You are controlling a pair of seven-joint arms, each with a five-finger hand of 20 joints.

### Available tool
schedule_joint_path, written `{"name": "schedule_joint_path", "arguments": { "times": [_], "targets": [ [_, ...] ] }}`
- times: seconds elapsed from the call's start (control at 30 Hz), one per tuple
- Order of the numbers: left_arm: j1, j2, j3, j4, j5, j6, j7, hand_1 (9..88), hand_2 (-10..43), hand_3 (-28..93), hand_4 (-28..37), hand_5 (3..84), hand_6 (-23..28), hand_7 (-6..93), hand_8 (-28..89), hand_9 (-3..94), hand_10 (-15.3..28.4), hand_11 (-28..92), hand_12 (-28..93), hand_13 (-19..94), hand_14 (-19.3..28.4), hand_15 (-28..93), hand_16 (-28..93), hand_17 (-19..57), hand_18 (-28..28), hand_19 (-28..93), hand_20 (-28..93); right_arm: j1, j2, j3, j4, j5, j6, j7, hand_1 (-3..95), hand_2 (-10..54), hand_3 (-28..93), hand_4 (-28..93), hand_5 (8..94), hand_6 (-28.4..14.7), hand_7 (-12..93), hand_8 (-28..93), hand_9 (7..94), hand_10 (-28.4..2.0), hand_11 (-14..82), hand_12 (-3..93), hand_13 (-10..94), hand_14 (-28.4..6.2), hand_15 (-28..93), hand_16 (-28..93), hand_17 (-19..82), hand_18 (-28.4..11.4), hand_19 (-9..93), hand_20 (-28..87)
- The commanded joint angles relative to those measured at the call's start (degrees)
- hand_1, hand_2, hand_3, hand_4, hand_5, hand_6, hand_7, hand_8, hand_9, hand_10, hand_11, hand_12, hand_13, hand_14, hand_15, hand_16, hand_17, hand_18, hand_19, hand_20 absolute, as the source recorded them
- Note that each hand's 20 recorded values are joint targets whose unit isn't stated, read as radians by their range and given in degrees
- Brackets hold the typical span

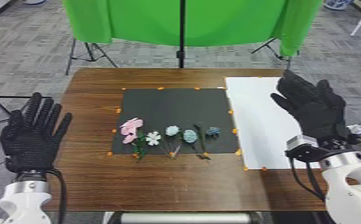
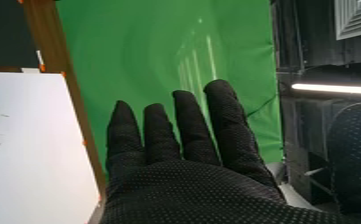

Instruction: Arrange flowers

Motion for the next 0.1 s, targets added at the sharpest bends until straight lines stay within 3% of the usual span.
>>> {"name": "schedule_joint_path", "arguments": {
  "times": [0.03,0.1],
  "targets": [
    [0.37,-0.23,0.12,0.10,-0.51,-0.84,-0.14,22.2,15.4,76,-28.3,38.0,2.5,6.5,-10,30.4,7.4,8,4,21,4.9,8,-6,-1.8,10.2,16,13,-1.04,0.23,1.00,-0.97,0.30,0.16,-0.38,4.1,14.4,75,-28,38.0,-4.8,5,-9,32.2,-12.6,1.8,7.3,21,-9.8,1,12,11,-8.7,11,14],
    [0.48,-0.25,-0.16,0.19,-0.24,-1.39,-0.27,22.2,15.2,76,-28.3,38.3,2.5,6.7,-10,30.4,7.5,8,4,21,5.0,8,-6,-1.9,10.2,16,13,-0.85,0.29,0.83,-0.87,0.09,-0.01,-0.12,4.5,14.3,76,-28,38.5,-4.7,5,-9,32.5,-12.6,1.9,7.4,21,-9.8,1,12,11,-8.8,11,14]
  ]
}}
